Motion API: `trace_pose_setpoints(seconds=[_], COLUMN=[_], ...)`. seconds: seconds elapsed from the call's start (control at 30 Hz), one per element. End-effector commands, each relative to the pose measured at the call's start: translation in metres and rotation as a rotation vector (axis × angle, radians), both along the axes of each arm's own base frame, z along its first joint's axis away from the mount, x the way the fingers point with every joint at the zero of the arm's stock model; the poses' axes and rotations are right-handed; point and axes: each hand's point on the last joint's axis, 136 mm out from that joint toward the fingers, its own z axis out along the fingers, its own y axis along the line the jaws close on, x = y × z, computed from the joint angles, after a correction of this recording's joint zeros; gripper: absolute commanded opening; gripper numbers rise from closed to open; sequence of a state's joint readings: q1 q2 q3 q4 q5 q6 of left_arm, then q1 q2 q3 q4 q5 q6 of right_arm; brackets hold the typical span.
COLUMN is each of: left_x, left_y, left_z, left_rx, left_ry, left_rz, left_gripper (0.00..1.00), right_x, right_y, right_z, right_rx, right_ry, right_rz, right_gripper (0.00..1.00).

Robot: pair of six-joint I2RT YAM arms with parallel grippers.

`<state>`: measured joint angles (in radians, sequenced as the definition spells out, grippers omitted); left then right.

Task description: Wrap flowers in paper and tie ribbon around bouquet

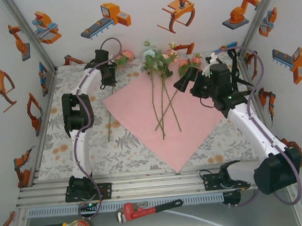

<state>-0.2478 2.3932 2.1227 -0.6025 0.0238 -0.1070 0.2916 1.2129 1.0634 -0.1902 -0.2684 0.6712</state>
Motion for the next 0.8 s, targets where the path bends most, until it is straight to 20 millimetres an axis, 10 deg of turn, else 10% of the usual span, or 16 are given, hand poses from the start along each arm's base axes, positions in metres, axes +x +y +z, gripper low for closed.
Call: trace_pose_setpoints(seconds=[0.0, 0.3, 0.47, 0.6, 0.77], left_x=[0.002, -0.021, -0.038, -0.047, -0.055], left_y=[0.005, 0.009, -0.031, -0.094, -0.187], left_z=[0.058, 0.201, 0.277, 0.293, 0.261], left_rx=[0.019, -0.06, -0.503, -0.821, -0.82], left_ry=[-0.095, -0.329, -0.446, -0.466, -0.373], left_rz=[-0.057, -0.043, -0.037, -0.1, -0.243], left_gripper=[0.03, 0.0, 0.0, 0.0, 0.0], right_x=[0.004, 0.001, -0.002, -0.01, -0.025], right_y=[0.003, 0.003, 0.002, 0.0, -0.006], right_z=[0.021, 0.019, 0.018, 0.013, 0.007], right_rx=[0.046, 0.065, 0.07, 0.059, 0.048], right_ry=[-0.059, -0.046, -0.032, -0.008, 0.019], right_rz=[-0.008, -0.009, -0.016, -0.012, -0.02], right_gripper=[0.97, 0.97, 0.97, 0.97, 0.97])
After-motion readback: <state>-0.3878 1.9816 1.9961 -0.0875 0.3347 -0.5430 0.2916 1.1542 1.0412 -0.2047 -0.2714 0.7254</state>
